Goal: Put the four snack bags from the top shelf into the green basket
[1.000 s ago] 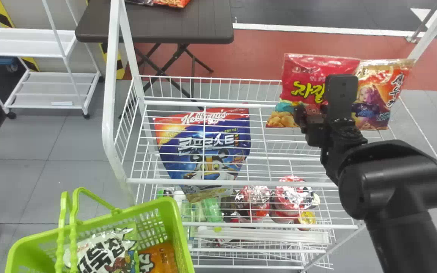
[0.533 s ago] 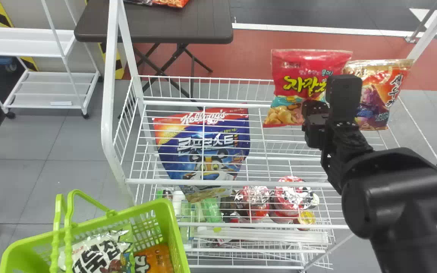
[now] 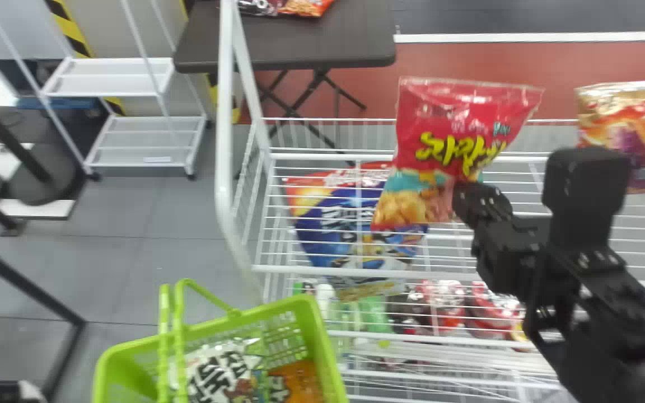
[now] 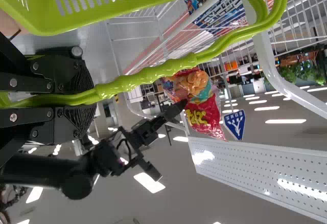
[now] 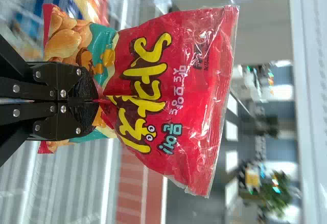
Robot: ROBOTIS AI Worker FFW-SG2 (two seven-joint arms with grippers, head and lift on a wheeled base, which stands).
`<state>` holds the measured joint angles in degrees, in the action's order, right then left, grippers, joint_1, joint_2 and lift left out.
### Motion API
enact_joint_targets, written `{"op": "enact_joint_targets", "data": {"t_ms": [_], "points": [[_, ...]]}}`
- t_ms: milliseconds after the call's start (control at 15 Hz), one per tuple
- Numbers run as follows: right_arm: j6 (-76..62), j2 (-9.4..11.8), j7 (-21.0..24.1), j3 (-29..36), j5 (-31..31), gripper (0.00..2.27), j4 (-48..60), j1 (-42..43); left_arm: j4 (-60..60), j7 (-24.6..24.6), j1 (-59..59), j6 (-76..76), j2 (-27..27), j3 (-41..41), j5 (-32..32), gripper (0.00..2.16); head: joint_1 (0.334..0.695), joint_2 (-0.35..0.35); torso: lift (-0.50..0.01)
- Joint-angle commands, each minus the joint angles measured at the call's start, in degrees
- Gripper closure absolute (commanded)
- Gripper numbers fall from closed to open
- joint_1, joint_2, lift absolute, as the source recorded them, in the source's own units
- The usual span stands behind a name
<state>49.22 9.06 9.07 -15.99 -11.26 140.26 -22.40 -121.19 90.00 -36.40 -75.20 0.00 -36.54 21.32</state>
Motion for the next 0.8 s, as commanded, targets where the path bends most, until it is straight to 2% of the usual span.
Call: {"op": "enact_joint_targets", "data": {"t_ms": [0, 200, 467, 733], "points": [[4.5, 0.5, -0.1, -6.7, -0.5, 2.25, 1.8, -2.1, 0.1, 0.6, 0.0, 0.0, -0.1, 0.1, 0.0, 2.15, 0.695, 0.240, -0.001], [10.9, 0.5, 0.2, -14.0, -2.2, 2.25, 1.6, -0.7, 0.1, 0.6, -0.1, 0.0, -0.1, 0.2, 0.0, 2.15, 0.695, 0.350, -0.001], [10.3, -0.2, 1.6, -22.7, -6.7, 2.25, -5.8, 4.7, -0.2, 0.6, -0.3, 0.0, -0.1, 0.2, 0.1, 2.15, 0.695, 0.350, -0.001], [10.3, -0.9, 3.1, -24.2, -13.3, 2.25, -11.0, 6.6, -0.1, 0.6, -0.4, 0.0, -0.1, 0.1, 0.6, 2.15, 0.695, 0.350, -0.001]]}}
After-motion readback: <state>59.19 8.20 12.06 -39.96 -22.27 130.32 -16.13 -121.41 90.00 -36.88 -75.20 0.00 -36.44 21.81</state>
